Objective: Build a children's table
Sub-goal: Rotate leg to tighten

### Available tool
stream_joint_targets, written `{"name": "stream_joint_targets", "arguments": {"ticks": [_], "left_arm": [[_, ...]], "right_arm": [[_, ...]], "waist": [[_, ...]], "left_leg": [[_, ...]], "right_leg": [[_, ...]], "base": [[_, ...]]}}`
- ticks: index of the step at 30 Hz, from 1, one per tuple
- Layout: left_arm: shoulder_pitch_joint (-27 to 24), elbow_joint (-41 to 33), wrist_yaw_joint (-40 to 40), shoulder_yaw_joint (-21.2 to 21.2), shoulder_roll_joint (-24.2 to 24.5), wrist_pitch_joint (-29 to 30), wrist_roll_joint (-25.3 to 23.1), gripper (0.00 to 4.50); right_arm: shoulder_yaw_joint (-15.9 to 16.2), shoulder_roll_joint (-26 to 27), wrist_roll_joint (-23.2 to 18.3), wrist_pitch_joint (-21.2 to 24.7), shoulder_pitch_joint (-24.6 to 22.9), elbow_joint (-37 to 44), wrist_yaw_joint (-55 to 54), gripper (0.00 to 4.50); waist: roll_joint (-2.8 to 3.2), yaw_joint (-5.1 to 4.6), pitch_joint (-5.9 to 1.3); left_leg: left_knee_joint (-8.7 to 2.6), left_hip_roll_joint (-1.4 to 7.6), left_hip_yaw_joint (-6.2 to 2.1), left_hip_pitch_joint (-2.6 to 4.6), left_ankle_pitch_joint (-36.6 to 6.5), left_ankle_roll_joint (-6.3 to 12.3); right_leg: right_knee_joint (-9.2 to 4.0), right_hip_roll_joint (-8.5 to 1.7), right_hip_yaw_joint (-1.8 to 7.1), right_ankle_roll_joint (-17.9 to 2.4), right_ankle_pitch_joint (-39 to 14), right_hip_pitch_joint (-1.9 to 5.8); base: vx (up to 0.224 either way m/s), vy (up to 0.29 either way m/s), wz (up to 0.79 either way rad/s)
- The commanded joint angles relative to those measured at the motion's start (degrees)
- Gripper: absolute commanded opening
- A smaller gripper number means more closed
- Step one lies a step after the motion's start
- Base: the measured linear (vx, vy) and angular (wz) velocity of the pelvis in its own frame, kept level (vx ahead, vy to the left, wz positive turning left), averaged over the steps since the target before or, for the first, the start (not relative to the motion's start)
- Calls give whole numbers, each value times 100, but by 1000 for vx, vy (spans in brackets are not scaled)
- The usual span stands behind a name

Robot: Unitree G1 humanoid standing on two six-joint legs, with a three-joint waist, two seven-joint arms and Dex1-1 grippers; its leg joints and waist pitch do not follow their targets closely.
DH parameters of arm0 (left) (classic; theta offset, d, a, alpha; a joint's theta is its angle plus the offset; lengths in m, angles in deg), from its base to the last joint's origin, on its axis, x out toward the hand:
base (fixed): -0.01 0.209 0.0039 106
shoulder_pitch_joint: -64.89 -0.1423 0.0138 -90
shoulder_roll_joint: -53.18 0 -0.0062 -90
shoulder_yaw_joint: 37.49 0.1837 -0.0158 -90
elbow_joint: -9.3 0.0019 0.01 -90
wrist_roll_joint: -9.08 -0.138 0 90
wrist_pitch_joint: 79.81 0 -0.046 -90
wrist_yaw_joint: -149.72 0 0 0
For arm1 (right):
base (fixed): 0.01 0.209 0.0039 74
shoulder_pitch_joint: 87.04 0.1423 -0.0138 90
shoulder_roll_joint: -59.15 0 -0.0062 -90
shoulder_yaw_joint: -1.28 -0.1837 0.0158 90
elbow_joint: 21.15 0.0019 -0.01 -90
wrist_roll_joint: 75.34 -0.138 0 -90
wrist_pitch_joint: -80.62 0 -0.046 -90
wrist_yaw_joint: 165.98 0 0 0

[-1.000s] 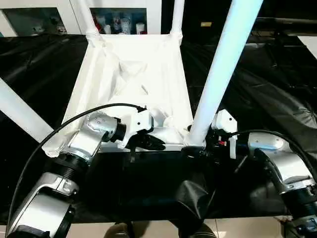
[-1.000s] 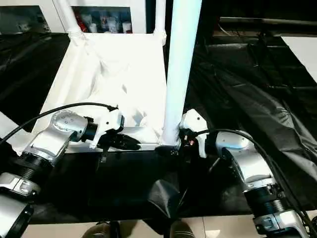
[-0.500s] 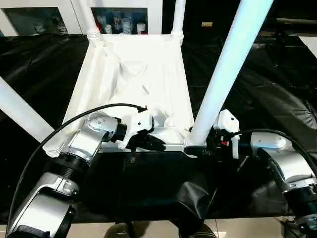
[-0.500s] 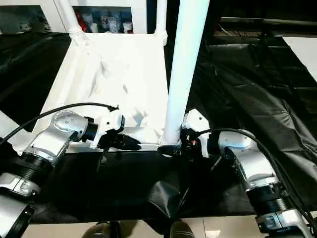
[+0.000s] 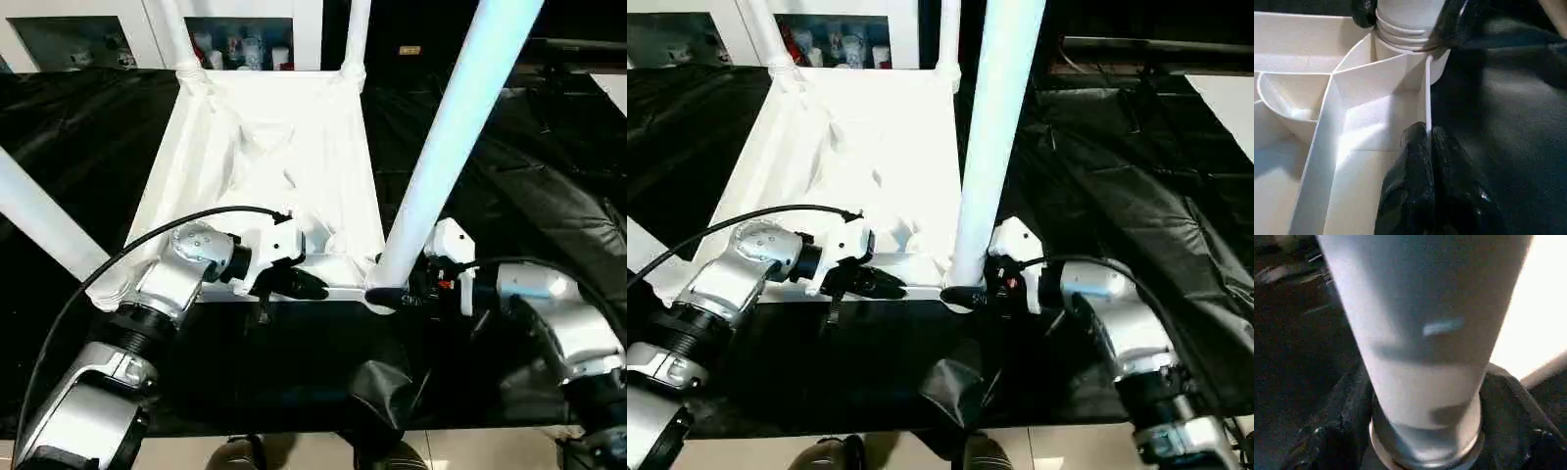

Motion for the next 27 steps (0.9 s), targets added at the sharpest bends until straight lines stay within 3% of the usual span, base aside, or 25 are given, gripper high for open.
{"name": "stream_joint_targets", "arguments": {"ticks": [1,4,5,6,8,9,10,13,18,20,22,25,27], "left_arm": [[-39,287,548,-18,-236,191,-67,0],[63,531,972,-18,-405,303,-198,0],[254,901,1740,-95,-771,501,-299,0],[260,909,1764,-97,-782,506,-302,0],[426,1164,2417,-155,-1106,637,-388,0],[426,1164,2417,-155,-1106,637,-388,0],[529,1293,2889,-222,-1308,710,-451,0],[624,1438,3271,-169,-1471,669,-617,0],[671,1523,3062,-3,-1355,408,-781,0],[673,1512,2979,16,-1306,318,-802,0],[641,1371,2839,93,-1170,273,-877,0],[587,1202,2662,69,-1069,365,-811,0],[537,1140,2485,78,-964,294,-800,0]], "right_arm": [[-39,242,73,128,-51,-121,-582,269],[-243,652,92,222,-89,-288,-1321,269],[-500,1321,169,270,-144,-562,-2497,269],[-509,1340,171,272,-143,-571,-2533,269],[-763,1873,340,226,-69,-866,-3674,268],[-763,1873,340,226,-69,-866,-3674,268],[-891,2188,450,186,19,-1015,-4317,268],[-855,2523,571,135,218,-1131,-4796,268],[-700,2602,578,-138,300,-924,-4362,268],[-701,2612,396,-214,252,-765,-4086,268],[-703,2511,302,-275,212,-564,-3860,324],[-801,2306,134,-155,196,-313,-3656,361],[-790,1919,16,26,173,-77,-3245,373]], "waist": [[-81,-37,-413],[-66,-110,-374],[-63,-140,-364],[-40,-136,-354],[-61,-164,-354],[-30,-176,-337],[-9,-197,-326],[9,-242,-303],[4,-257,-333],[-2,-254,-330],[-13,-236,-331],[-19,-236,-367],[-29,-247,-368]], "left_leg": [[-357,234,-84,96,-978,499],[-388,221,-106,109,-1349,304],[-392,196,-106,78,-1416,231],[-407,209,-119,111,-1511,159],[-445,198,-159,103,-1644,60],[-451,207,-153,139,-1754,45],[-459,193,-166,180,-1974,-1],[-515,194,-216,230,-2408,-56],[-557,211,-198,180,-2187,74],[-555,210,-186,173,-2182,117],[-546,215,-173,190,-2148,154],[-551,222,-177,86,-1681,289],[-547,220,-176,72,-1539,323]], "right_leg": [[-389,-281,173,-1497,-1417,327],[-479,-280,173,-1239,-2152,289],[-501,-269,172,-1107,-2348,278],[-512,-277,172,-1066,-2493,240],[-545,-280,156,-874,-2826,261],[-566,-273,160,-861,-2907,205],[-604,-266,137,-807,-3092,189],[-676,-266,109,-637,-3361,173],[-652,-274,137,-756,-2650,222],[-651,-285,149,-800,-2642,227],[-660,-292,159,-816,-2684,222],[-599,-313,156,-888,-2286,312],[-577,-294,148,-947,-2100,345]], "base": [[0,0,0],[0,0,0],[0,0,0],[0,0,0],[0,0,0],[0,0,0],[0,0,0],[0,0,0],[0,0,0],[0,0,0],[0,0,0],[0,0,0],[0,0,0]]}}
